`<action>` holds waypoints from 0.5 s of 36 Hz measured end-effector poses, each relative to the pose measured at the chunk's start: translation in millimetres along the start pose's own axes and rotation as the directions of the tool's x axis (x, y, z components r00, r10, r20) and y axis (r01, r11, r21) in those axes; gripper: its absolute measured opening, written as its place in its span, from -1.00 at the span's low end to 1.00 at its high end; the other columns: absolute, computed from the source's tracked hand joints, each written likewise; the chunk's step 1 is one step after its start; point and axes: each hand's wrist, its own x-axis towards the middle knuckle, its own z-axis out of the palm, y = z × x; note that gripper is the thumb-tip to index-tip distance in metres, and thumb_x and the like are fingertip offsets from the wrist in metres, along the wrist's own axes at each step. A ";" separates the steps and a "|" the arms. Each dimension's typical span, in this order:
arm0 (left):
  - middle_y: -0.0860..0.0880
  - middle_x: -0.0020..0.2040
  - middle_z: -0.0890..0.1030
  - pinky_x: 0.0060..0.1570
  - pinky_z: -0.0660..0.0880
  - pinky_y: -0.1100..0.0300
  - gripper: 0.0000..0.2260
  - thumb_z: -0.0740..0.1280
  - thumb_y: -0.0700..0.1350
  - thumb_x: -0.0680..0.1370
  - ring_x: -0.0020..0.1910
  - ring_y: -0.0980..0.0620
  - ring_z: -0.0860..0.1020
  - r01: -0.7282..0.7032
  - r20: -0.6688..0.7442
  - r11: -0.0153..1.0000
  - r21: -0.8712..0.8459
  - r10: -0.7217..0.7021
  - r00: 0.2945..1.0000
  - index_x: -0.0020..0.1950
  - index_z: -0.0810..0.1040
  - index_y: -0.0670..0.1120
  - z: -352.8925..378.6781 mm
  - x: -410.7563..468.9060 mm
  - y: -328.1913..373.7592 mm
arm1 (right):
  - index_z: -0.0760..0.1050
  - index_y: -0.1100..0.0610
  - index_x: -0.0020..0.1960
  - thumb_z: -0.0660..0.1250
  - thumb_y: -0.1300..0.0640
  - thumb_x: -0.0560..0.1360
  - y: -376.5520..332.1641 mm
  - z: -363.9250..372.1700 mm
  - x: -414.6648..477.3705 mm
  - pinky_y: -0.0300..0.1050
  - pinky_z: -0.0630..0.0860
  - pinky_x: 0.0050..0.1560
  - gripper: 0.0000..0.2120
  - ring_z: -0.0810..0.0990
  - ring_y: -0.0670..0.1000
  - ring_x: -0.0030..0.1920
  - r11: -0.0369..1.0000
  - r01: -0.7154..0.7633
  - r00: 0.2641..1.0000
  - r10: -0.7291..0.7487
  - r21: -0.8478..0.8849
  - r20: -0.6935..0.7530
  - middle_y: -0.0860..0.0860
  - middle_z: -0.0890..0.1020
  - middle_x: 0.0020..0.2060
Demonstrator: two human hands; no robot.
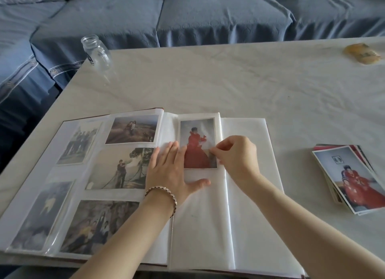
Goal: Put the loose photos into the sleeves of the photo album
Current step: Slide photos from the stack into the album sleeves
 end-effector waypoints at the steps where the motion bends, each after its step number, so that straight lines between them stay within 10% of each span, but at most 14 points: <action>1: 0.03 0.55 -0.05 0.44 -0.32 0.10 -0.10 0.08 0.50 0.34 0.51 0.09 -0.17 0.000 0.001 1.000 0.003 0.000 1.000 0.51 -0.04 0.01 -0.3 0.1 0.2 | 0.53 0.10 -0.32 0.42 0.22 0.41 0.6 1.6 -1.5 -0.21 0.49 -0.31 -0.85 0.60 0.02 -0.28 1.000 0.023 1.000 -0.023 -0.022 -0.012 -0.02 0.59 -0.37; 8: 0.00 0.55 -0.04 0.38 -0.36 0.10 -0.01 -0.32 0.51 0.13 0.51 0.05 -0.17 -0.011 0.013 0.998 0.055 0.010 1.000 0.50 0.01 0.13 1.1 1.0 0.1 | 0.53 0.07 -0.17 0.42 0.21 0.40 1.8 -0.6 1.9 -0.15 0.55 -0.22 -0.90 0.62 0.06 -0.24 1.000 0.031 1.000 -0.031 -0.002 0.005 0.02 0.62 -0.28; 11: -0.02 0.54 -0.18 0.42 -0.35 0.01 -0.23 -0.20 0.51 0.34 0.50 0.01 -0.25 -0.037 0.069 0.996 0.084 0.031 0.997 0.49 -0.02 0.23 0.1 0.5 1.0 | 0.45 0.09 0.09 0.40 0.17 0.44 3.2 -8.1 2.1 -0.14 0.56 -0.19 -0.75 0.63 0.01 -0.32 0.997 -0.033 0.999 0.031 0.068 0.034 0.03 0.64 -0.32; 18: 0.07 0.51 -0.33 0.42 -0.33 0.05 -0.50 -0.04 0.16 0.62 0.47 0.08 -0.34 -0.099 0.158 0.995 -0.017 0.101 0.982 0.53 -0.08 0.12 2.6 -3.7 11.7 | 0.60 0.09 -0.03 0.32 0.20 0.46 37.6 -71.3 -11.2 -0.24 0.41 -0.18 -0.87 0.59 -0.01 -0.15 0.962 0.103 0.984 -0.135 -0.253 -0.116 -0.03 0.64 -0.17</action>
